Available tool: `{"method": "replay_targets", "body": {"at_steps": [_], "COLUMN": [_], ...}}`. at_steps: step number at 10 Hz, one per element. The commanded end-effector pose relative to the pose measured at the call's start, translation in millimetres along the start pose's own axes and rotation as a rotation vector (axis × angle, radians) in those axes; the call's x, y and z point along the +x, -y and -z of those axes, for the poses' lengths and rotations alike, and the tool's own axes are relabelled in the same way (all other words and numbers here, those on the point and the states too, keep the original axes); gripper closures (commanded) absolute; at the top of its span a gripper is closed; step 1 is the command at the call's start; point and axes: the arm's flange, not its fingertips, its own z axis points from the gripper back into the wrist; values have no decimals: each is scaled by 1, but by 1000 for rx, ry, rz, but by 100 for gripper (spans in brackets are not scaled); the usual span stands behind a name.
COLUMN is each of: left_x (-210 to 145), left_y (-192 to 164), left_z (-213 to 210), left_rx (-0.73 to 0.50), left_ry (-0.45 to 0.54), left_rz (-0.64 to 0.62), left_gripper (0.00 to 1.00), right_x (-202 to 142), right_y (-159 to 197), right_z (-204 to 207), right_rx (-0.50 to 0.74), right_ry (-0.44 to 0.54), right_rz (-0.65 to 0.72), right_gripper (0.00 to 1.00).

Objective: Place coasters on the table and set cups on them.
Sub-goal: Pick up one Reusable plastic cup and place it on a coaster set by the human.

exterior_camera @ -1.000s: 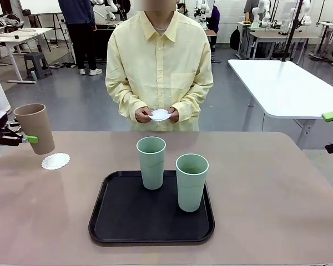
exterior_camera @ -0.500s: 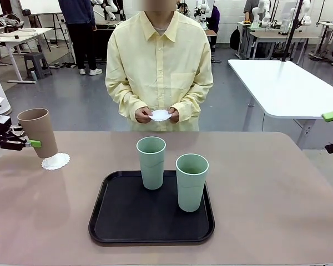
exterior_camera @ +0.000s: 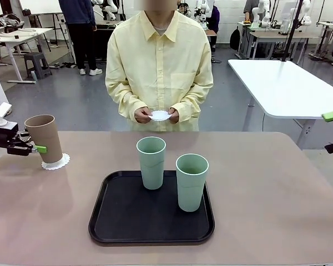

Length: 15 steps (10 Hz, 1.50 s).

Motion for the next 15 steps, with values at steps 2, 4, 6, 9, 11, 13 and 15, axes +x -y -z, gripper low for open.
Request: {"method": "replay_targets", "body": {"at_steps": [2,4,6,9,11,13,15], "left_x": [-3,-8,-11,-17,-18,-18,-17], "left_y": [-12,-14,-16,-14,-14,-13,-12], "left_z": [-2,-3,-2,2,2,0,-2], "left_rx": [14,13,9,-8,-9,-15,-10], "left_ry": [4,-3,-3,-12,-16,-18,-32], "left_rz": [0,-4,2,-9,-3,-1,1], "left_gripper": [16,16,16,16,0,0,0], "right_x": [3,3,3,3,3,3,3], "right_y": [-2,-2,-2,-2,-2,-2,-2], "right_z": [2,2,2,2,2,2,2], "right_rx": [36,36,36,36,36,36,36], "right_ry": [11,11,11,11,11,11,11], "right_rz": [-18,-18,-18,-18,-18,-18,-18], "right_gripper": [0,0,0,0,0,0,0]}}
